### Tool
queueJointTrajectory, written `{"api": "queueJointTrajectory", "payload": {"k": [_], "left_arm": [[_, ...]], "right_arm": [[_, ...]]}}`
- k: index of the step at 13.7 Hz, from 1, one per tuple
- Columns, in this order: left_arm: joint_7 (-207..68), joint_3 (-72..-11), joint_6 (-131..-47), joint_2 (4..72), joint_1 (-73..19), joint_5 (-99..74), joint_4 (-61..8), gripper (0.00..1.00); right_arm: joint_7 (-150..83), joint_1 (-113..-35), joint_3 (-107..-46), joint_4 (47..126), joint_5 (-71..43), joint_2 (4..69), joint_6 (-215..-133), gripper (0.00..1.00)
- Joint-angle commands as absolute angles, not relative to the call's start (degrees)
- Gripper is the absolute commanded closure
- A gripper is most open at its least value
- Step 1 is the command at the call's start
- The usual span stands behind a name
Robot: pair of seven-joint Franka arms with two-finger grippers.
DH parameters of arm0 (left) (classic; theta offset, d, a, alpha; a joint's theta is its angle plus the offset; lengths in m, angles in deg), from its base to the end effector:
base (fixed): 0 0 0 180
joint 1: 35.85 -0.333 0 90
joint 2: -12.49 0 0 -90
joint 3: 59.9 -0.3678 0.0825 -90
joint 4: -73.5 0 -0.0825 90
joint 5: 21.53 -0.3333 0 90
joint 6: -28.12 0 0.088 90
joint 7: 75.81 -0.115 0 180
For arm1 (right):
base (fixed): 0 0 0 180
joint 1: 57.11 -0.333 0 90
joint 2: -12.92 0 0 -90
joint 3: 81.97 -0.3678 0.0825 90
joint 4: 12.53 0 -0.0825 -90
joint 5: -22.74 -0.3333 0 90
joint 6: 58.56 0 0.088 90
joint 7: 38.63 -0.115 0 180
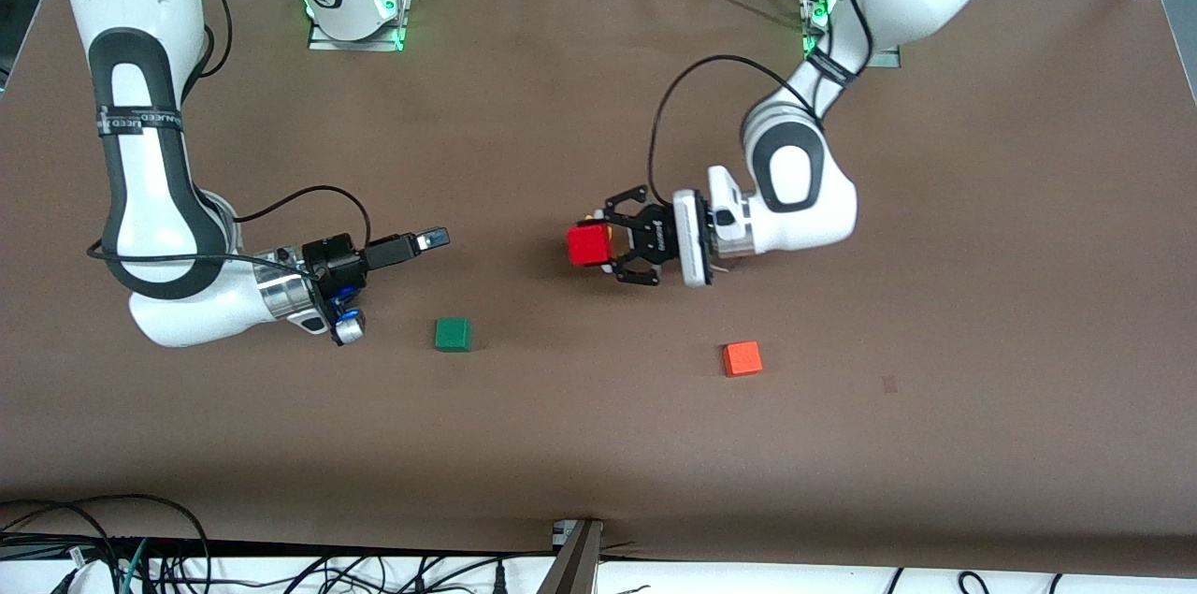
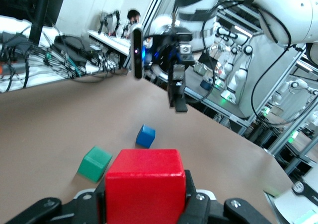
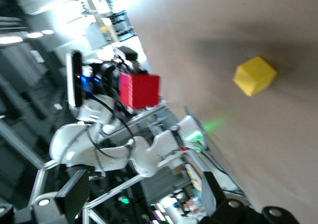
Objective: Pass red block to right arm, stack on blue
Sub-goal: 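Carry the red cube toward the right gripper with the left gripper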
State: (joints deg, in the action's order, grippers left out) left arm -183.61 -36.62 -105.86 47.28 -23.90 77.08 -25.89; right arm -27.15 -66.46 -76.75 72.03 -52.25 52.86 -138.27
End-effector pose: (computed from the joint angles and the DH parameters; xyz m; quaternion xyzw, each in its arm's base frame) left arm 0.5701 -0.3696 0.3486 0.6862 -0.3687 0.3496 0.5205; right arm 0.6416 0.1874 0.3703 -0.7627 0.0245 0.2666 0.5887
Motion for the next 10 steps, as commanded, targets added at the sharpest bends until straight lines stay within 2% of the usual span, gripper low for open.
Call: {"api": "queueJointTrajectory", "payload": {"k": [1, 10], "left_arm": [[-189.6, -37.0, -106.4, 48.5, -22.3, 84.2, -24.3, 1.0], [-195.9, -37.5, -109.6, 54.8, -14.2, 96.0, -14.6, 1.0]], "right_arm": [[-23.3, -67.0, -76.8, 76.1, -55.8, 51.9, -139.6, 0.0], [-17.9, -70.9, -76.8, 82.7, -65.7, 51.7, -144.7, 0.0]]}}
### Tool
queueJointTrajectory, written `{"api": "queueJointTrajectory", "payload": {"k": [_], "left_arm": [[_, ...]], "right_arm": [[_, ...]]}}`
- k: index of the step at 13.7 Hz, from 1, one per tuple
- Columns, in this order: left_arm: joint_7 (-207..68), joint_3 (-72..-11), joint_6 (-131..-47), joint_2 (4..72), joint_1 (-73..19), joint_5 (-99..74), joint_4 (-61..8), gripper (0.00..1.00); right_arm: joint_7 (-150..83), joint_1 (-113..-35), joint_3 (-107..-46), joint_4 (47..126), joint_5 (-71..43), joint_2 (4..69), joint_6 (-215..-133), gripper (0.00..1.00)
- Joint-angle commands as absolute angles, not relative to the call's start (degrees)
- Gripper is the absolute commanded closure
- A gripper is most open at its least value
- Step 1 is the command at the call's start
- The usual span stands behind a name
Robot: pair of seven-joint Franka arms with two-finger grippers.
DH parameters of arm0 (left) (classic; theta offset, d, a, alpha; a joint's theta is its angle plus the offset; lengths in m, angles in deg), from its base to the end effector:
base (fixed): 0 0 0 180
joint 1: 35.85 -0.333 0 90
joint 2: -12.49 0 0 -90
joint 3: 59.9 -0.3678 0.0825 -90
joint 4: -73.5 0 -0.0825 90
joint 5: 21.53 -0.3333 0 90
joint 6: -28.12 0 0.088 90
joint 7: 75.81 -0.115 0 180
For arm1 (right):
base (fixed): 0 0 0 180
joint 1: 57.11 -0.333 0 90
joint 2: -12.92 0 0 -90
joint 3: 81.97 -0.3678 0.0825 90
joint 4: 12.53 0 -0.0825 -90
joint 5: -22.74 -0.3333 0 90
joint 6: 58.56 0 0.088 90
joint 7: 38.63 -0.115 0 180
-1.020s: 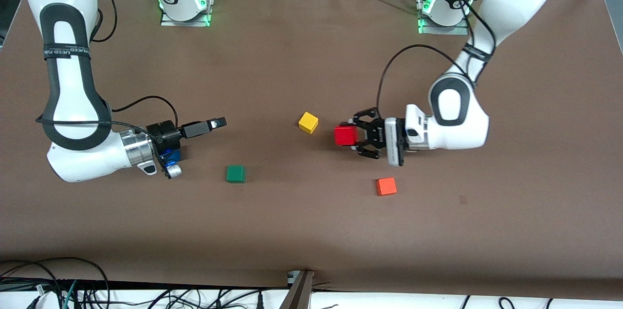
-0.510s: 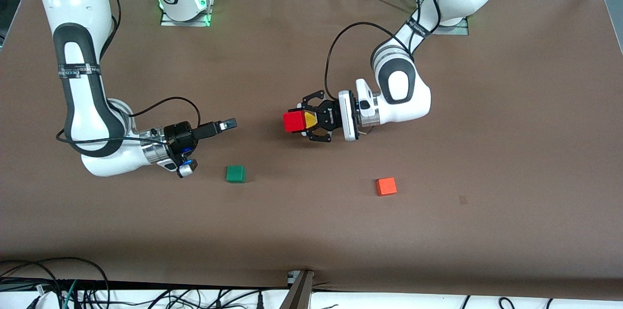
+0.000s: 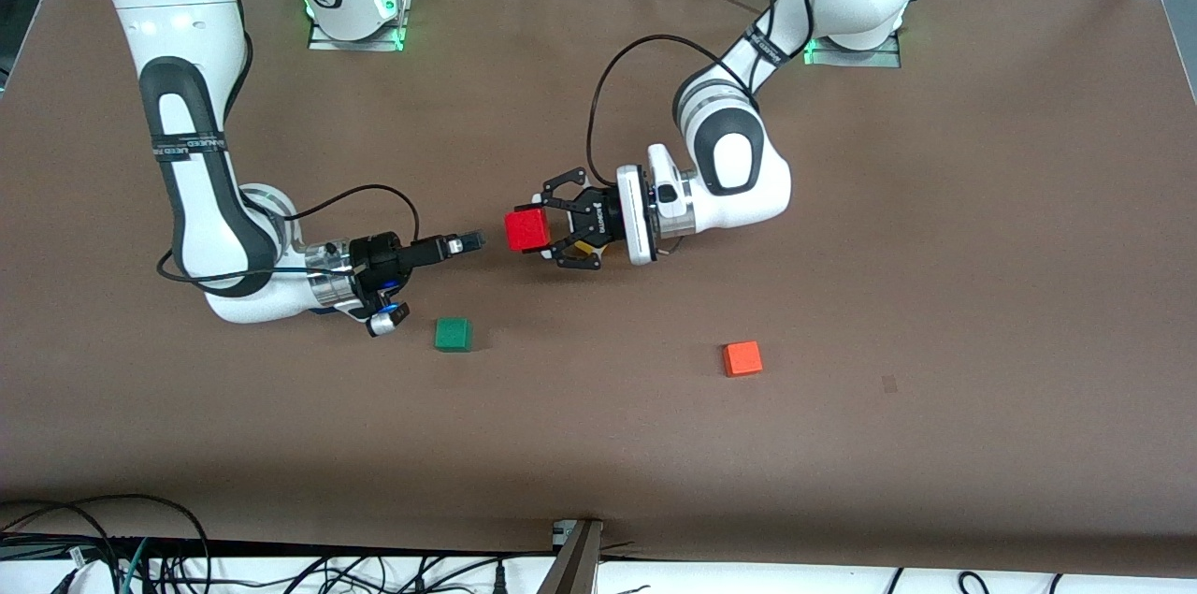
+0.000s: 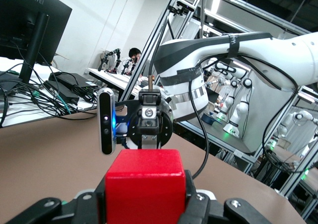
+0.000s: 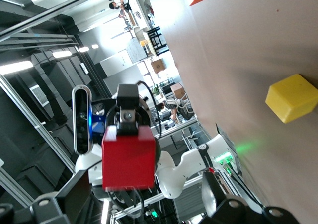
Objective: Pass red block to right arm, stack on blue
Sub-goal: 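Carry the red cube toward the right gripper with the left gripper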
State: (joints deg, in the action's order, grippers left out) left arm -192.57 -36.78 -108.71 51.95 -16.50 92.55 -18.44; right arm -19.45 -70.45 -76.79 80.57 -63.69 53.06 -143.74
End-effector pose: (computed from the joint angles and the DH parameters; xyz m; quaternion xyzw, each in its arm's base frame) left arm 0.5597 -0.4436 0.3472 0.6599 -0.3228 0.4045 0.5447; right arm 0.6226 0.2261 0.3280 -0.7208 0.0572 0.2348 0.6496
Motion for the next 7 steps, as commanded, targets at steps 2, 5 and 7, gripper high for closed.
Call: {"api": "queueJointTrajectory", "payload": {"k": [2, 5, 7], "left_arm": [[-197.3, -37.4, -109.7, 55.7, -14.0, 98.0, -13.9, 1.0], [-197.4, -37.4, -109.7, 56.4, -13.7, 98.9, -13.2, 1.0], [-197.4, -37.4, -109.7, 57.0, -12.9, 100.3, -12.9, 1.0]], "right_arm": [[-17.9, -71.1, -76.8, 82.8, -65.9, 51.5, -144.7, 0.0], [-17.9, -71.1, -77.5, 83.6, -66.8, 51.2, -144.8, 0.0], [-17.9, -71.1, -77.6, 83.8, -66.9, 51.3, -145.2, 0.0]]}}
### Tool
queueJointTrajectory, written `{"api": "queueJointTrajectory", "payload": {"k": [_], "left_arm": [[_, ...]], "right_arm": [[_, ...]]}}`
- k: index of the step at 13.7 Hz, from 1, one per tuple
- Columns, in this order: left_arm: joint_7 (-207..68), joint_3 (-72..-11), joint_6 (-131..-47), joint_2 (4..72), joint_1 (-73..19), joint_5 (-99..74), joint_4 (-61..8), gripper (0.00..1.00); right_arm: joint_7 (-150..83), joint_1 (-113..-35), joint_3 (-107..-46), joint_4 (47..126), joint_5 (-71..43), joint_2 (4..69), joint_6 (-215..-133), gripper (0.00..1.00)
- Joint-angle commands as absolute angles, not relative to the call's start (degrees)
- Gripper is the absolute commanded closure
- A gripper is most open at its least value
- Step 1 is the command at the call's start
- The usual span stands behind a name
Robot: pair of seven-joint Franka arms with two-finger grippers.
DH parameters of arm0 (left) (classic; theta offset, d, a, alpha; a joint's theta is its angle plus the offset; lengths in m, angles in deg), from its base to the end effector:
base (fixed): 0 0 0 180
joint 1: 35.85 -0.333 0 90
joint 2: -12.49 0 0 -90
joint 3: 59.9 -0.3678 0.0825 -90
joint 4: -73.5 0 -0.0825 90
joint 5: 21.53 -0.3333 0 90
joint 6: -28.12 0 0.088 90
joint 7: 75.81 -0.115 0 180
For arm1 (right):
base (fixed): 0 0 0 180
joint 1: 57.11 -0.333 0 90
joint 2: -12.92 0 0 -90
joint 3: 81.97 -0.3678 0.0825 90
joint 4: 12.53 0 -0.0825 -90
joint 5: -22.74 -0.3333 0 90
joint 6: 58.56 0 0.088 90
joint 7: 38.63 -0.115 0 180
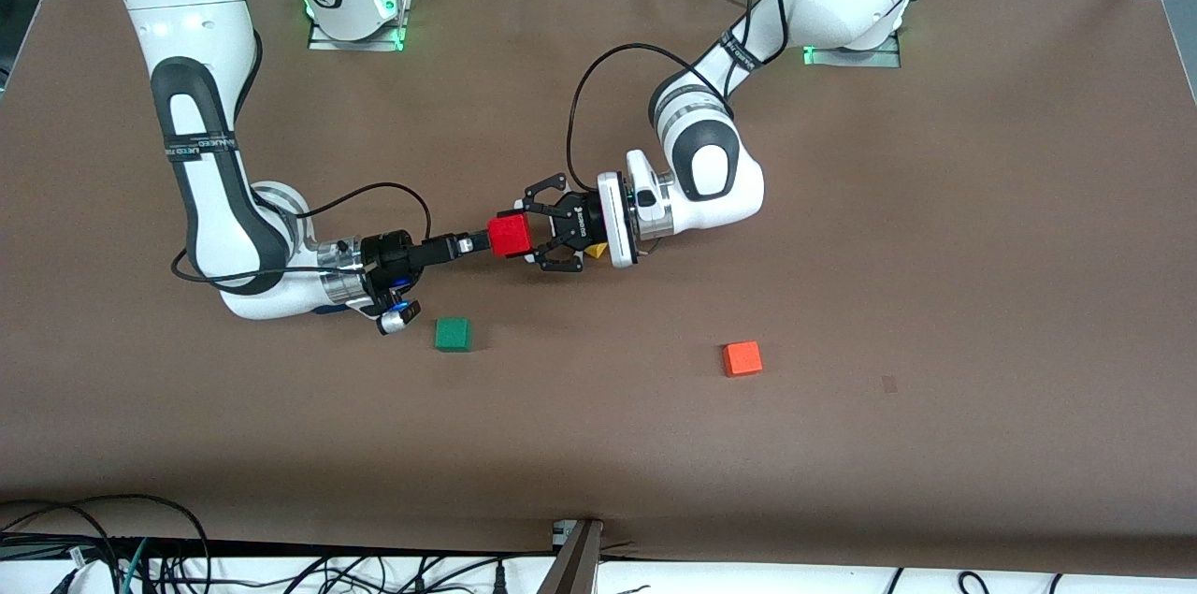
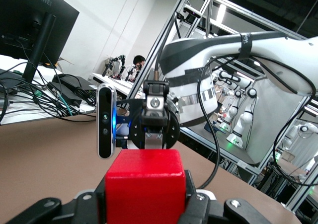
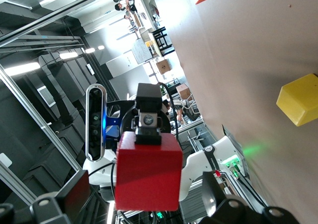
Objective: Pass red block to right arm, stack on blue
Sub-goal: 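Carry the red cube toward the right gripper with the left gripper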
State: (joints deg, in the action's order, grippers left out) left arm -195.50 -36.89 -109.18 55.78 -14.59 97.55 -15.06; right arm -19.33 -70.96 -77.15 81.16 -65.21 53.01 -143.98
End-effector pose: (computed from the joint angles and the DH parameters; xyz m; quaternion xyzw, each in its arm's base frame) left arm 0.5617 -0.4639 0.3254 0.6597 -0.2966 0.4138 0.5528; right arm 0.6198 0.2344 0.3273 -0.7132 0.0609 0.2362 0.6572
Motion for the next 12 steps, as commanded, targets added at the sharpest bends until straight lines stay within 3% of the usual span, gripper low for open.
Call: {"api": "queueJointTrajectory", "payload": {"k": [1, 2, 3, 4, 5, 7, 9, 10, 11, 12], "left_arm": [[-197.4, -37.5, -109.7, 57.1, -12.9, 100.3, -12.6, 1.0], [-197.4, -37.4, -109.7, 57.6, -12.9, 100.3, -12.6, 1.0], [-197.5, -37.4, -109.7, 57.7, -12.9, 100.4, -12.6, 1.0], [-197.3, -37.4, -109.7, 57.7, -12.9, 100.5, -12.5, 1.0], [-197.3, -37.4, -109.6, 57.6, -13.0, 100.7, -12.5, 1.0], [-197.3, -37.4, -109.6, 57.7, -12.9, 100.8, -12.5, 1.0], [-197.3, -37.4, -109.6, 57.8, -12.8, 100.8, -12.5, 1.0], [-197.3, -37.4, -109.6, 57.8, -12.9, 101.1, -12.5, 0.75], [-197.3, -37.4, -109.5, 57.7, -13.0, 102.2, -12.5, 0.01], [-197.3, -37.4, -109.4, 57.6, -13.0, 104.5, -12.5, 0.0]], "right_arm": [[-17.8, -71.1, -77.6, 83.8, -66.9, 51.3, -145.4, 0.0], [-17.9, -71.3, -77.6, 83.8, -66.9, 51.3, -146.0, 0.03], [-17.9, -71.3, -77.6, 83.8, -66.9, 51.2, -146.0, 0.25], [-17.8, -71.3, -77.6, 83.8, -66.9, 51.0, -146.0, 0.42], [-18.0, -71.3, -77.6, 83.8, -66.9, 50.9, -145.8, 0.83], [-18.0, -71.3, -77.6, 83.9, -66.9, 50.9, -145.7, 0.86], [-18.0, -71.2, -77.6, 83.8, -66.9, 50.9, -145.7, 0.97], [-18.0, -71.2, -77.5, 83.7, -66.9, 50.9, -145.7, 0.98], [-18.0, -71.2, -77.5, 83.6, -66.8, 50.9, -145.7, 0.98], [-18.0, -71.2, -77.5, 83.6, -66.8, 50.9, -145.7, 0.98]]}}
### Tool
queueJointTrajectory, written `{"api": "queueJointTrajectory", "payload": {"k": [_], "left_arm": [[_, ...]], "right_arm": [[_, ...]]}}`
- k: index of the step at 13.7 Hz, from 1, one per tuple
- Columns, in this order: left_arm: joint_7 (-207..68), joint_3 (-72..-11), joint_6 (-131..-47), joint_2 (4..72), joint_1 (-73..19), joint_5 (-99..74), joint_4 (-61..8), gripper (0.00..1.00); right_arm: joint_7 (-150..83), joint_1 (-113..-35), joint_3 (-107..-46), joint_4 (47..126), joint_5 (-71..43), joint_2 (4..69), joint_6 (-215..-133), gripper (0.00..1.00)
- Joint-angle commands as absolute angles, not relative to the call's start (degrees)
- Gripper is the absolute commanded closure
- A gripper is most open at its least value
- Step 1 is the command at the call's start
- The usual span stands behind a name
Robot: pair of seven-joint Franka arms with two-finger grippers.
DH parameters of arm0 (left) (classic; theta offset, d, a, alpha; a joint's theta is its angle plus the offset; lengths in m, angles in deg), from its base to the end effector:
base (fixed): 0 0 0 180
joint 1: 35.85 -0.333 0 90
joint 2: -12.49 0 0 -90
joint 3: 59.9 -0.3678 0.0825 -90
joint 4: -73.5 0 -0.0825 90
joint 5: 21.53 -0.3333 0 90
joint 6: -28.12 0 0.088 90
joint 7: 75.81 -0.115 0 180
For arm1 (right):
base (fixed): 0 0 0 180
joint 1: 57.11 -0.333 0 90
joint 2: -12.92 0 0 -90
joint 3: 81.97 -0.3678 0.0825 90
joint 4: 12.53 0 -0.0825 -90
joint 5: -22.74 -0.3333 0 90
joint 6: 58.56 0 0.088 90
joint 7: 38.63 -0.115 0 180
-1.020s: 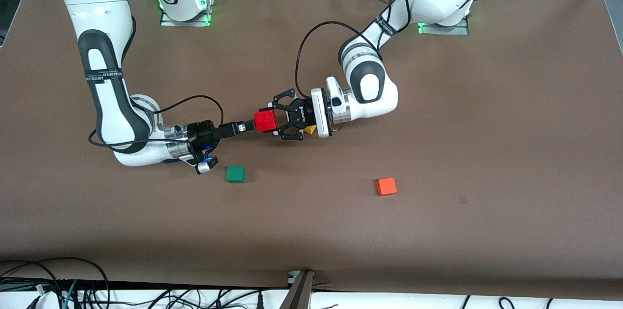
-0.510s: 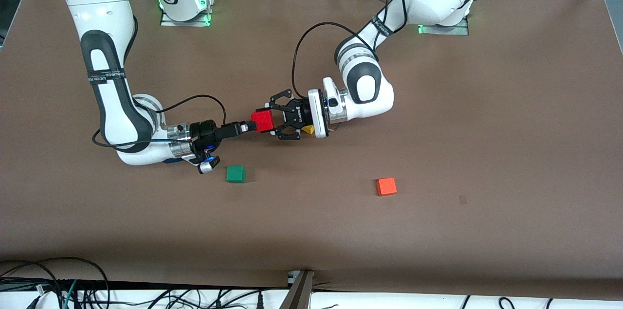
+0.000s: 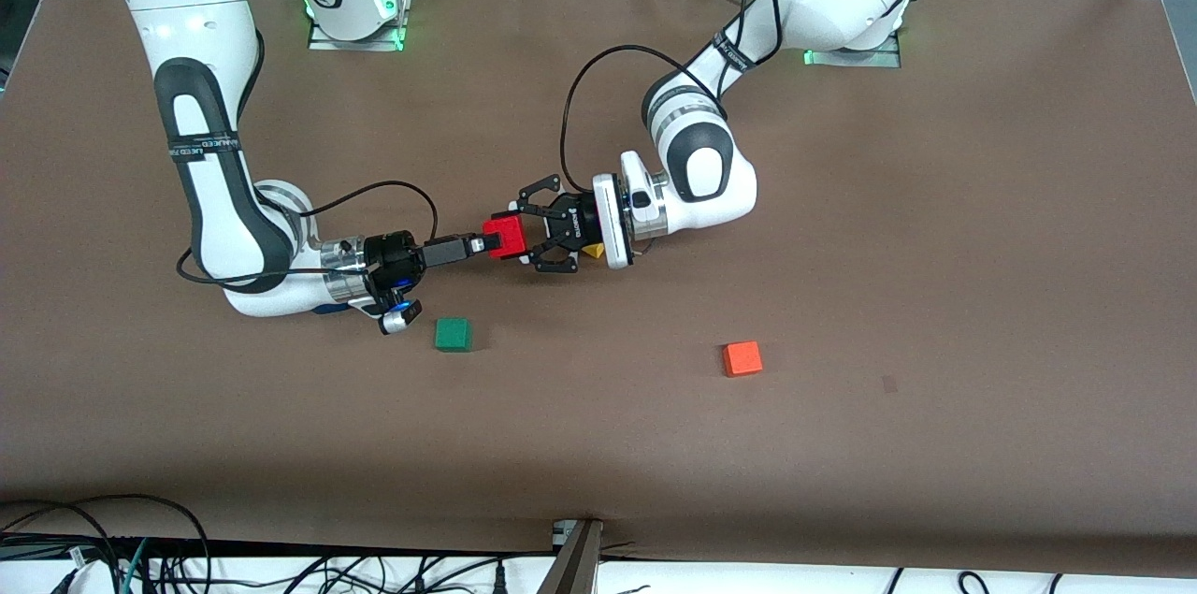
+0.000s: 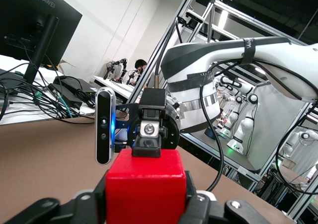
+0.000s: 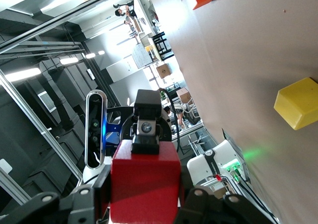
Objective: Pass red block to right arm, stack on blue
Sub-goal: 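Carry the red cube toward the right gripper with the left gripper, then close the right gripper on the red cube while the left gripper releases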
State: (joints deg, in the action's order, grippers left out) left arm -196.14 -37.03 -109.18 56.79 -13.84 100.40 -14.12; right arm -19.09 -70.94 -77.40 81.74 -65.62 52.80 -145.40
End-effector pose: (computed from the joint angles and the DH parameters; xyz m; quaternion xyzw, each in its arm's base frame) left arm 0.5610 -0.4710 0.3198 0.6612 -0.2776 0.4160 0.5592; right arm 0.6199 0.2342 0.3251 -0.7155 0.0687 0.2289 0.6565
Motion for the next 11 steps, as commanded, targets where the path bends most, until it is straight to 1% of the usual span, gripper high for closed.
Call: {"api": "queueJointTrajectory", "payload": {"k": [1, 4, 7, 9, 11], "left_arm": [[-197.3, -37.3, -109.4, 57.6, -12.9, 105.6, -12.8, 0.0], [-197.3, -37.1, -109.2, 56.4, -13.3, 105.6, -13.7, 0.0], [-196.8, -37.0, -109.1, 54.7, -14.1, 105.4, -14.7, 0.0], [-195.4, -37.0, -109.2, 52.1, -14.9, 105.5, -16.1, 0.0], [-191.0, -37.2, -109.7, 48.7, -15.7, 104.8, -19.1, 0.0]], "right_arm": [[-18.1, -71.2, -77.5, 83.4, -66.8, 50.8, -145.7, 0.98], [-18.7, -71.1, -77.1, 83.1, -66.4, 50.3, -145.5, 0.98], [-18.7, -71.0, -76.0, 81.9, -63.4, 49.5, -145.9, 0.98], [-18.3, -70.8, -75.6, 81.7, -62.4, 49.5, -145.9, 0.98], [-18.0, -70.7, -74.4, 80.2, -59.9, 49.5, -145.8, 0.98]]}}
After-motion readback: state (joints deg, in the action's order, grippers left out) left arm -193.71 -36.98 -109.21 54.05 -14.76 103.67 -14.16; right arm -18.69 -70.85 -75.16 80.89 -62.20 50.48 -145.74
